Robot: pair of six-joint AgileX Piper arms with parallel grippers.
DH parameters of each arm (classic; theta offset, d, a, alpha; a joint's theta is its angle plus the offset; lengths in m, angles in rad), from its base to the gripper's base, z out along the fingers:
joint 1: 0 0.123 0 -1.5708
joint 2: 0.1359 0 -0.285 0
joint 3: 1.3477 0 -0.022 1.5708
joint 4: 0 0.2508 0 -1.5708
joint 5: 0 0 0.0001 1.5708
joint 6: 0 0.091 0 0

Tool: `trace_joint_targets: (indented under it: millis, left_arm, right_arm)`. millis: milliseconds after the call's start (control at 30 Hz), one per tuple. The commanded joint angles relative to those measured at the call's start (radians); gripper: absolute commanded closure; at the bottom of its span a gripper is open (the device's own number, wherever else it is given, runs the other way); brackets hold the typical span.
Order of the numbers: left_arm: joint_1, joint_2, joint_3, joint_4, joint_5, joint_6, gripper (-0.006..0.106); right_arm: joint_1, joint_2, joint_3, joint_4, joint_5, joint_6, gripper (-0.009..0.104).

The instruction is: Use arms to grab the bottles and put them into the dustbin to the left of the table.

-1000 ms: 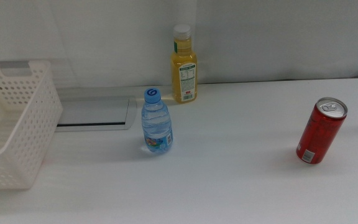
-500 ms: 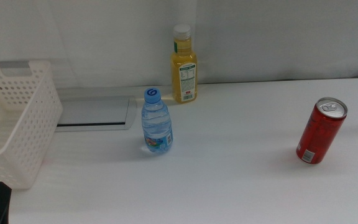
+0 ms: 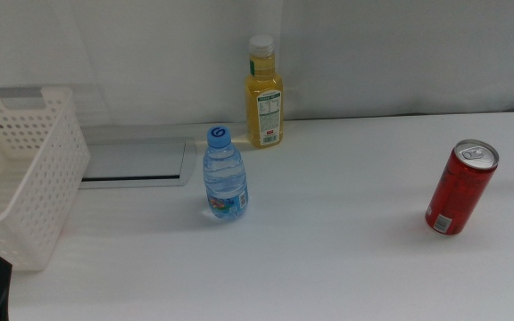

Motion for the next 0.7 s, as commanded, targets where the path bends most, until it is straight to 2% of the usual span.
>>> trace_joint_targets:
  millis: [0, 167, 300, 667]
  left_arm:
    - [-0.007, -0.034, 0.012, -0.006, -0.012, -0.008, 0.009]
    - [-0.007, 0.013, -0.102, -0.006, 0.035, -0.008, 0.009]
    - [-0.007, 0.107, -0.214, -0.006, 0.068, 0.060, 0.009]
    - [-0.007, 0.542, -0.570, -0.006, 0.099, 0.102, 0.009]
  right_arm:
    - [-0.007, -0.032, 0.041, -0.007, -0.021, -0.010, -0.008]
    - [-0.007, -0.032, 0.041, -0.014, -0.023, -0.010, -0.008]
    - [-0.007, -0.032, 0.041, -0.014, -0.029, -0.010, -0.008]
    - [-0.007, -0.032, 0.041, -0.014, -0.029, -0.010, -0.008]
